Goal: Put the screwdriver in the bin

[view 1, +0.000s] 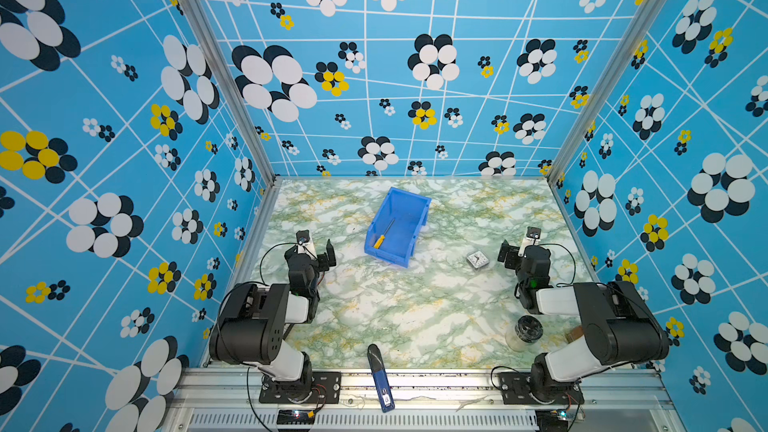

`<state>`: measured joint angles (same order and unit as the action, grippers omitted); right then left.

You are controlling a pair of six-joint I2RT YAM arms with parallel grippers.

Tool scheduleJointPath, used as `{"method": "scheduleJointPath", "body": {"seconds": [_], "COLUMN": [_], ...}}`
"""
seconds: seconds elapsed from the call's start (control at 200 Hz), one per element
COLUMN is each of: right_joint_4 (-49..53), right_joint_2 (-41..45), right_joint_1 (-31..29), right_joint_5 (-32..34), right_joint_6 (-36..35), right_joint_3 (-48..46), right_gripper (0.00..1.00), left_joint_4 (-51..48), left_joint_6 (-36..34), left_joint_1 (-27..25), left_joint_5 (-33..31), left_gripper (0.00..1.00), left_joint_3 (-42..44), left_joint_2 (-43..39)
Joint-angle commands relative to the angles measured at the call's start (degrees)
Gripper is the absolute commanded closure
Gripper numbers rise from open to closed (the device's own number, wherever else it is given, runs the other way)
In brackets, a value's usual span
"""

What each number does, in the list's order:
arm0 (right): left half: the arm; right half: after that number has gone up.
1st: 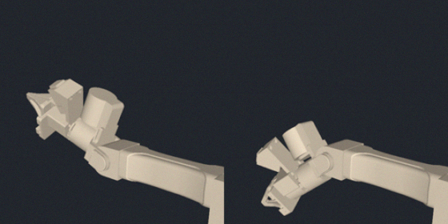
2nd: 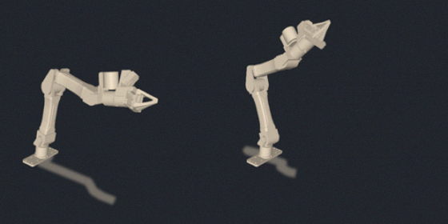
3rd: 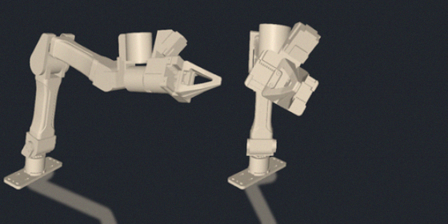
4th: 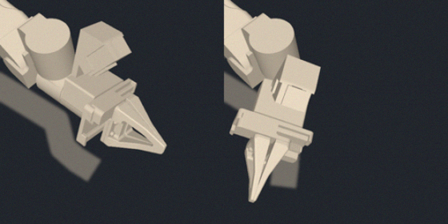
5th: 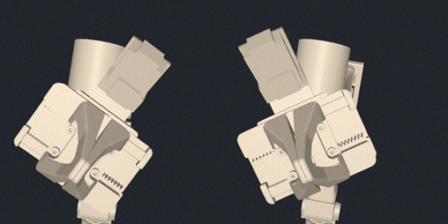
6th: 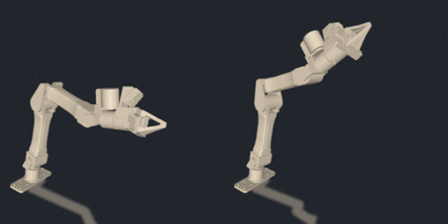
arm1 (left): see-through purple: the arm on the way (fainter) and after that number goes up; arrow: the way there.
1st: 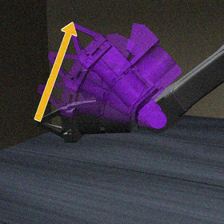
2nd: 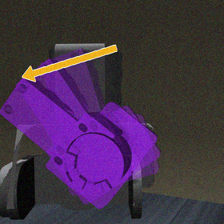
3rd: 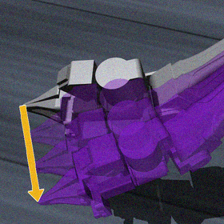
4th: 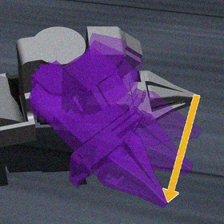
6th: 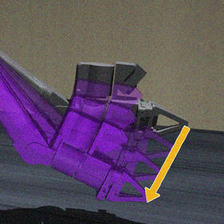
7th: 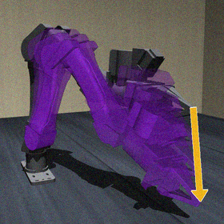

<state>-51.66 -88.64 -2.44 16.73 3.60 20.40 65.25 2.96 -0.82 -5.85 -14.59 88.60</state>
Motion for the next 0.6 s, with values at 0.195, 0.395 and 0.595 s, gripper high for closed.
{"method": "scheduleJointPath", "body": {"seconds": [0.195,0.395,0.595], "right_joint_4": [-0.59,-0.56,-0.55], "right_joint_2": [0.14,0.14,0.18], "right_joint_1": [0.24,0.24,0.25], "right_joint_5": [-1.61,-1.61,-1.61], "right_joint_6": [-0.89,-0.88,-0.90], "right_joint_3": [1.33,1.31,1.31], "right_gripper": [0.01,0.01,0.01], "left_joint_4": [5.38,6.50,6.55], "left_joint_6": [-0.94,-0.94,-0.94], "left_joint_1": [-0.15,-0.15,-0.20], "left_joint_5": [0.49,0.49,0.49], "left_gripper": [0.01,0.01,0.01], "left_joint_3": [1.82,2.33,2.28], "left_joint_2": [0.97,1.14,1.18]}}
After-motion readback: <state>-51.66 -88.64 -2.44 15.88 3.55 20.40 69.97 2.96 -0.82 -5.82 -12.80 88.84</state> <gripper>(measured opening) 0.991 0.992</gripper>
